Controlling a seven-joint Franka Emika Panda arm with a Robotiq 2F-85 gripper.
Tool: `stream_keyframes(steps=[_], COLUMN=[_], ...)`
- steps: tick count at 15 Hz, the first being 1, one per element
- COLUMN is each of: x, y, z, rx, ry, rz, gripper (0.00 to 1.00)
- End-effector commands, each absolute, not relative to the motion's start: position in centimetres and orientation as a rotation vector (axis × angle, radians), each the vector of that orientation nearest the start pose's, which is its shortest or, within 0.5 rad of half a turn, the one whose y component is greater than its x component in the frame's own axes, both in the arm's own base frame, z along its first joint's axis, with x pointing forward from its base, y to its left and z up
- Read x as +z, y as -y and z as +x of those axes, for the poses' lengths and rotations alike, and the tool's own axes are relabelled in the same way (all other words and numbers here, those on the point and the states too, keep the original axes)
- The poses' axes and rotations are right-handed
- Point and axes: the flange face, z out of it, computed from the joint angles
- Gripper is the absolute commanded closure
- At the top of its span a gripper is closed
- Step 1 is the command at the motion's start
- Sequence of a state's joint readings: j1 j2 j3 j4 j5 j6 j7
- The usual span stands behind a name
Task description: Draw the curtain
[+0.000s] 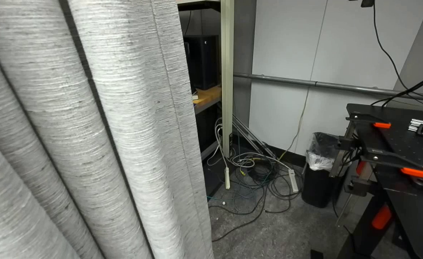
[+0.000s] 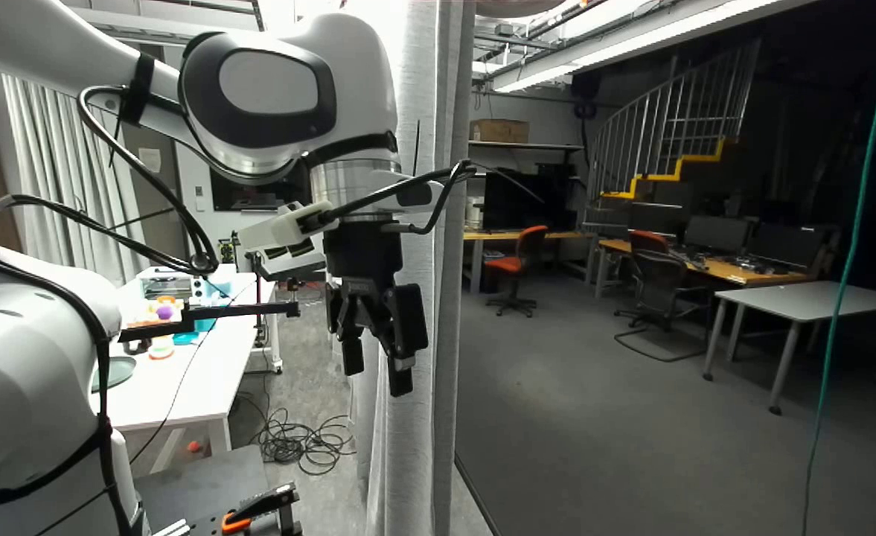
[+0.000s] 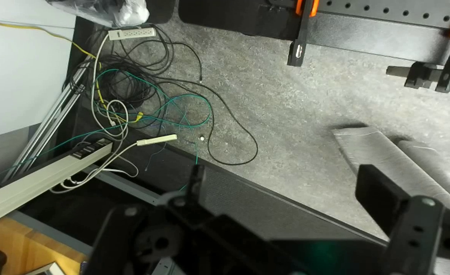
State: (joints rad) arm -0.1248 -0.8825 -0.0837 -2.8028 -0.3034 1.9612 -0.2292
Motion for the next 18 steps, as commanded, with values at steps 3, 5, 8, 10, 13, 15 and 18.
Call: stream_keyframes(steps=[3, 5, 8, 10, 13, 15, 18], x=[44.12, 44.12, 44.12, 44.11, 44.11, 44.11, 44.16], y=[7.76, 7.76, 7.76, 7.76, 7.76, 7.76, 7.74], z=[28.18, 28.19, 28.19, 28.19, 28.19, 28.19, 28.73], rx=[0.008, 0.008, 0.008, 0.008, 0.008, 0.008, 0.002], ry=[0.269, 0.269, 0.269, 0.269, 0.269, 0.269, 0.276], rz=[-3.352, -3.352, -3.352, -3.352, -3.352, -3.352, -3.337], gripper=[0.0, 0.0, 0.0, 0.0, 0.0, 0.0, 0.0])
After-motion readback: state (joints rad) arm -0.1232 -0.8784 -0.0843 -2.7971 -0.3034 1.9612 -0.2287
